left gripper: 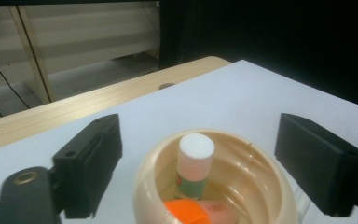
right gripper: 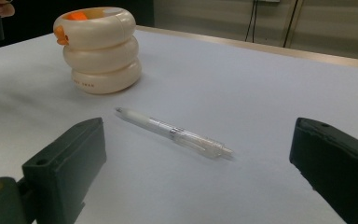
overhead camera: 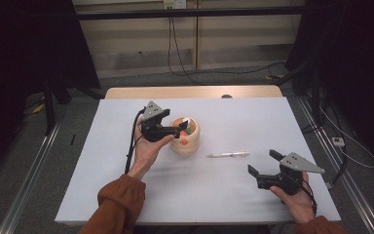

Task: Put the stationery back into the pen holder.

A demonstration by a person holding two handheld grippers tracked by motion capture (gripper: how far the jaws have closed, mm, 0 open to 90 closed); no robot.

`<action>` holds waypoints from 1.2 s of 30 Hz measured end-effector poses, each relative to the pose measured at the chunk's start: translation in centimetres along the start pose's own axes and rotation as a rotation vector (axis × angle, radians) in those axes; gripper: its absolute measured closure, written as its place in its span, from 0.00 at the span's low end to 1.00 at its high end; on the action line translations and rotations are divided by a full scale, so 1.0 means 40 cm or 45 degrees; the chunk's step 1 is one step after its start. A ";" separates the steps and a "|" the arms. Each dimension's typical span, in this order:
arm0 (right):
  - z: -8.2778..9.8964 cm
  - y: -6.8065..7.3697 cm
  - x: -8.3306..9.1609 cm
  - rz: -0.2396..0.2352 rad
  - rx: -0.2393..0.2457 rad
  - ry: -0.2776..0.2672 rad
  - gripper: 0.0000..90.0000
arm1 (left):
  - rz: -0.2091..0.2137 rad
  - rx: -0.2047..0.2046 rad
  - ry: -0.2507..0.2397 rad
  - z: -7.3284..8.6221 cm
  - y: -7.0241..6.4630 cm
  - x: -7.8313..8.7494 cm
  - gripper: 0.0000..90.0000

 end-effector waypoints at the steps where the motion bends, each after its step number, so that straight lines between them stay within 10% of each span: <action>1: 0.000 0.000 0.000 -0.001 0.001 -0.001 0.04 | 0.004 0.006 0.000 0.000 0.000 0.002 0.13; 23: 0.000 0.000 -0.001 -0.002 -0.002 0.000 0.04 | 0.015 -0.059 0.096 0.026 -0.025 0.094 0.05; 36: 0.001 0.002 -0.003 -0.013 0.001 0.011 0.05 | 0.004 -0.030 0.153 0.117 -0.055 0.173 0.05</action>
Point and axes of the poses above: each handheld gripper's, and its own axes: x roughly backward along the jaws, z roughly out of its underside, y roughly to its left, the point moved 6 cm from there along -x, roughly forward along the jaws, and after that the axes turned 1 degree about z, right-handed, at the moved point
